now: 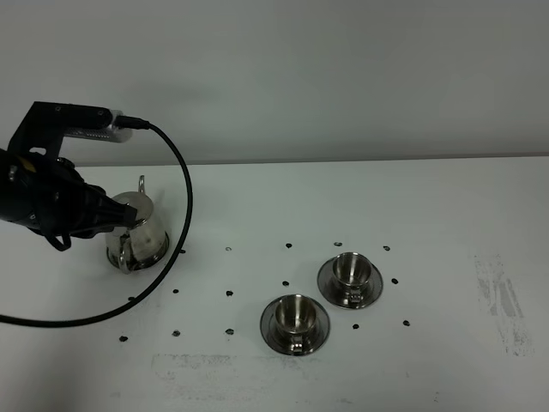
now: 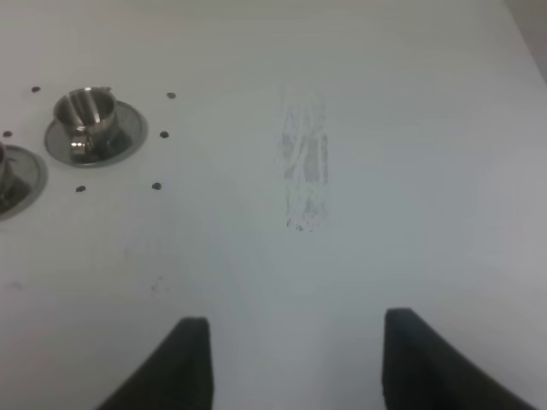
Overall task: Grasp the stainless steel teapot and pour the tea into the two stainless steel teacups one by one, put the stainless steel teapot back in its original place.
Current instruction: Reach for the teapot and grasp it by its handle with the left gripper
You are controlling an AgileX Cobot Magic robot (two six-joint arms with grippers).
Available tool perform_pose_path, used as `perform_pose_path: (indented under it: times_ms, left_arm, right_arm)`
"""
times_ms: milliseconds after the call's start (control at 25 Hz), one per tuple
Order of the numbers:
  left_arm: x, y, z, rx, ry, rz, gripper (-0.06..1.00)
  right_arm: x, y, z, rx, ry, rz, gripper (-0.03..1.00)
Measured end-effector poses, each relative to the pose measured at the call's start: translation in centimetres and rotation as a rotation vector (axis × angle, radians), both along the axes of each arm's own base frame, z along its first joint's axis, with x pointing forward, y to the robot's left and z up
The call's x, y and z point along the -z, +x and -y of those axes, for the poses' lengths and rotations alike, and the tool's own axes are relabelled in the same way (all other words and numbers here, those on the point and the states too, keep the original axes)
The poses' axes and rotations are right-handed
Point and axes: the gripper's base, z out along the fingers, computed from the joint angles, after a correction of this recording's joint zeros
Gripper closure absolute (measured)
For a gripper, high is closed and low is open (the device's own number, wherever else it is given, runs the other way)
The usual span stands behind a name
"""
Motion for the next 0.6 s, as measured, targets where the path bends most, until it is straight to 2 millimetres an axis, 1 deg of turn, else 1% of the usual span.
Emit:
perform_pose_path:
  times_ms: [160, 240, 400, 600]
  left_arm:
    - [0.5, 1.6, 0.2, -0.103, 0.051, -0.095, 0.65]
    - [0.6, 2.5, 0.6, -0.122, 0.072, -0.125, 0.65]
    - [0.8, 4.3, 1.8, -0.142, 0.077, -0.139, 0.65]
    - [1.5, 6.2, 2.1, -0.198, 0.068, -0.151, 0.64]
  right_arm:
    - [0.0, 0.0, 0.0, 0.000, 0.000, 0.000, 0.52]
    - [0.0, 0.0, 0.0, 0.000, 0.000, 0.000, 0.52]
    - [0.0, 0.0, 0.0, 0.000, 0.000, 0.000, 0.52]
    - [0.0, 0.0, 0.0, 0.000, 0.000, 0.000, 0.52]
